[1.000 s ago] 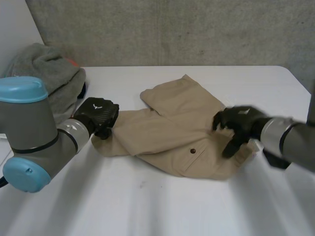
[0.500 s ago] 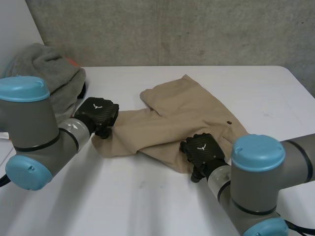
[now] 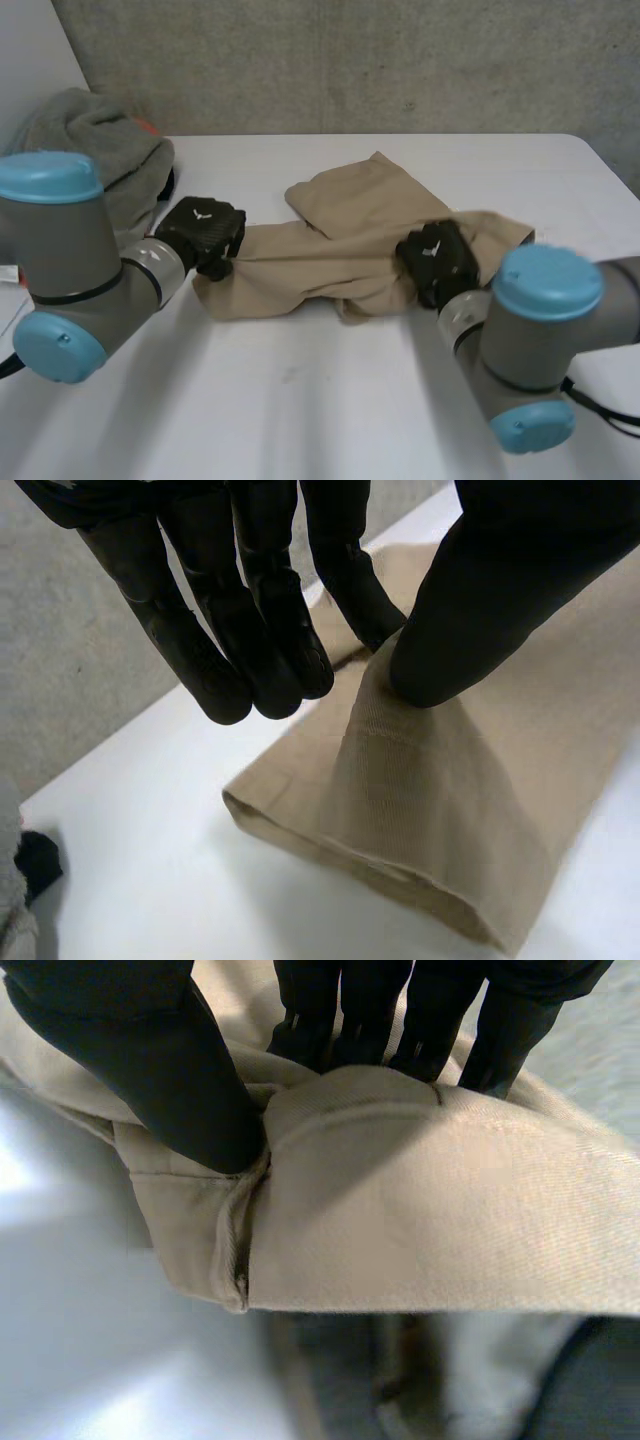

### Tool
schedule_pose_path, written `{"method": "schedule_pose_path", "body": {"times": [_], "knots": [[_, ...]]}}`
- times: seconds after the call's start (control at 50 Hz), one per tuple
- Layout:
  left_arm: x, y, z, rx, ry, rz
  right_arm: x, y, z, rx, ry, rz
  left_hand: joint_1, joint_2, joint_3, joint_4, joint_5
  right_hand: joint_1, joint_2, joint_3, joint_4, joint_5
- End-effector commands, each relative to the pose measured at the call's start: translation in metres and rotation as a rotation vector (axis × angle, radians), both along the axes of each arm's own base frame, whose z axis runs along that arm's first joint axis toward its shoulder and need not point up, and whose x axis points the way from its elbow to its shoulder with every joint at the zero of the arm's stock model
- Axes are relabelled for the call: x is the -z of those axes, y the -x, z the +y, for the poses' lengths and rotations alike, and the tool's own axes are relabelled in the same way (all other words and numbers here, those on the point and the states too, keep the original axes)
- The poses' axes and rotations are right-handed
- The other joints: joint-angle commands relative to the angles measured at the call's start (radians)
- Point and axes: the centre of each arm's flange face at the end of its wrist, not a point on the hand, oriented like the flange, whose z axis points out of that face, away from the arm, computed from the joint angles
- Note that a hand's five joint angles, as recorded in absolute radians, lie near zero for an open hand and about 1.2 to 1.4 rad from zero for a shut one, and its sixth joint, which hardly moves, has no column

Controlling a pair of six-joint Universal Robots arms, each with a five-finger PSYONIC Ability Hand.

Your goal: Fold the laundry.

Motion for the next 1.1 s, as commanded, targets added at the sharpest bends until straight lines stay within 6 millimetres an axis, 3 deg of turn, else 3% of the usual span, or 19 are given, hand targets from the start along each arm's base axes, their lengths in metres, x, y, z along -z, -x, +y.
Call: {"method": "schedule_pose_path", "body": {"times": [0.02, 0.08, 0.14, 0.22, 0.3, 0.4, 0.52, 0.6, 0.68, 0.76, 0.78, 0.84, 0.86, 0.94, 0.96, 0.98, 1.0, 1.04, 1.1], "knots": [[-0.052, -0.004, 0.011, -0.002, 0.070, 0.114, -0.094, 0.011, -0.010, 0.006, 0.135, -0.118, 0.245, 0.203, 0.210, 0.201, 0.232, 0.315, 0.215, 0.221, 0.228, 0.250], [-0.106, -0.010, 0.019, -0.025, 0.178, 0.239, -0.147, 0.023, -0.013, 0.012, 0.148, -0.193, 0.245, 0.203, 0.210, 0.201, 0.232, 0.315, 0.215, 0.221, 0.228, 0.250], [-0.141, -0.016, 0.025, -0.039, 0.250, 0.319, -0.180, 0.031, -0.015, 0.017, 0.162, -0.248, 0.245, 0.203, 0.210, 0.201, 0.232, 0.315, 0.215, 0.221, 0.228, 0.250], [-0.208, -0.029, 0.041, -0.055, 0.399, 0.468, -0.248, 0.044, -0.011, -0.027, 0.208, -0.400, 0.245, 0.203, 0.210, 0.201, 0.232, 0.315, 0.215, 0.221, 0.228, 0.250], [-0.257, -0.038, 0.054, -0.064, 0.515, 0.566, -0.296, 0.053, -0.003, -0.092, 0.251, -0.522, 0.245, 0.203, 0.210, 0.201, 0.232, 0.315, 0.215, 0.221, 0.228, 0.250], [-0.300, -0.050, 0.062, -0.099, 0.641, 0.640, -0.332, 0.065, -0.002, -0.158, 0.281, -0.640, 0.245, 0.203, 0.210, 0.201, 0.232, 0.315, 0.215, 0.221, 0.228, 0.250], [-0.323, -0.054, 0.050, -0.135, 0.724, 0.668, -0.337, 0.075, -0.025, -0.189, 0.243, -0.759, 0.245, 0.203, 0.210, 0.201, 0.232, 0.315, 0.215, 0.221, 0.228, 0.250], [-0.313, -0.048, 0.016, -0.160, 0.711, 0.638, -0.314, 0.066, -0.048, -0.187, 0.172, -0.798, 0.245, 0.203, 0.210, 0.201, 0.232, 0.315, 0.215, 0.221, 0.228, 0.250], [-0.281, -0.035, -0.025, -0.176, 0.651, 0.578, -0.270, 0.051, -0.074, -0.152, 0.069, -0.794, 0.245, 0.203, 0.210, 0.201, 0.232, 0.315, 0.215, 0.221, 0.228, 0.250], [-0.229, -0.021, -0.072, -0.188, 0.581, 0.496, -0.211, 0.034, -0.103, -0.104, -0.022, -0.784, 0.245, 0.203, 0.210, 0.201, 0.232, 0.315, 0.215, 0.221, 0.228, 0.250], [-0.206, -0.014, -0.089, -0.181, 0.557, 0.469, -0.186, 0.025, -0.113, -0.092, -0.051, -0.778, 0.245, 0.203, 0.210, 0.201, 0.232, 0.315, 0.215, 0.221, 0.228, 0.250], [-0.165, -0.005, -0.113, -0.171, 0.510, 0.426, -0.144, 0.010, -0.124, -0.078, -0.104, -0.761, 0.245, 0.203, 0.210, 0.201, 0.232, 0.315, 0.215, 0.221, 0.228, 0.250], [-0.134, 0.001, -0.125, -0.168, 0.464, 0.393, -0.117, 0.001, -0.130, -0.070, -0.131, -0.747, 0.245, 0.203, 0.210, 0.201, 0.232, 0.315, 0.215, 0.221, 0.228, 0.250], [-0.062, 0.009, -0.147, -0.173, 0.355, 0.311, -0.061, -0.014, -0.142, -0.045, -0.150, -0.691, 0.245, 0.203, 0.210, 0.201, 0.232, 0.303, 0.203, 0.209, 0.216, 0.238], [-0.051, 0.011, -0.148, -0.170, 0.339, 0.299, -0.055, -0.016, -0.145, -0.036, -0.134, -0.678, 0.152, 0.110, 0.118, 0.108, 0.139, -0.043, -0.143, -0.137, -0.130, -0.108], [-0.033, 0.014, -0.150, -0.167, 0.305, 0.281, -0.047, -0.017, -0.153, -0.001, -0.086, -0.638, -0.401, -0.443, -0.436, -0.445, -0.414, -0.648, -0.748, -0.742, -0.735, -0.713], [-0.030, 0.014, -0.150, -0.166, 0.295, 0.275, -0.044, -0.015, -0.158, 0.035, -0.054, -0.603, -0.642, -0.684, -0.677, -0.686, -0.655, -0.884, -0.984, -0.978, -0.971, -0.949], [-0.030, 0.015, -0.145, -0.166, 0.278, 0.268, -0.044, -0.009, -0.166, 0.104, 0.003, -0.545, -0.977, -1.019, -1.011, -1.021, -0.990, -0.907, -1.007, -1.001, -0.994, -0.971], [-0.039, 0.012, -0.133, -0.162, 0.255, 0.255, -0.056, 0.008, -0.175, 0.223, 0.090, -0.438, -0.977, -1.019, -1.011, -1.021, -0.990, -0.907, -1.007, -1.001, -0.994, -0.971]]}}
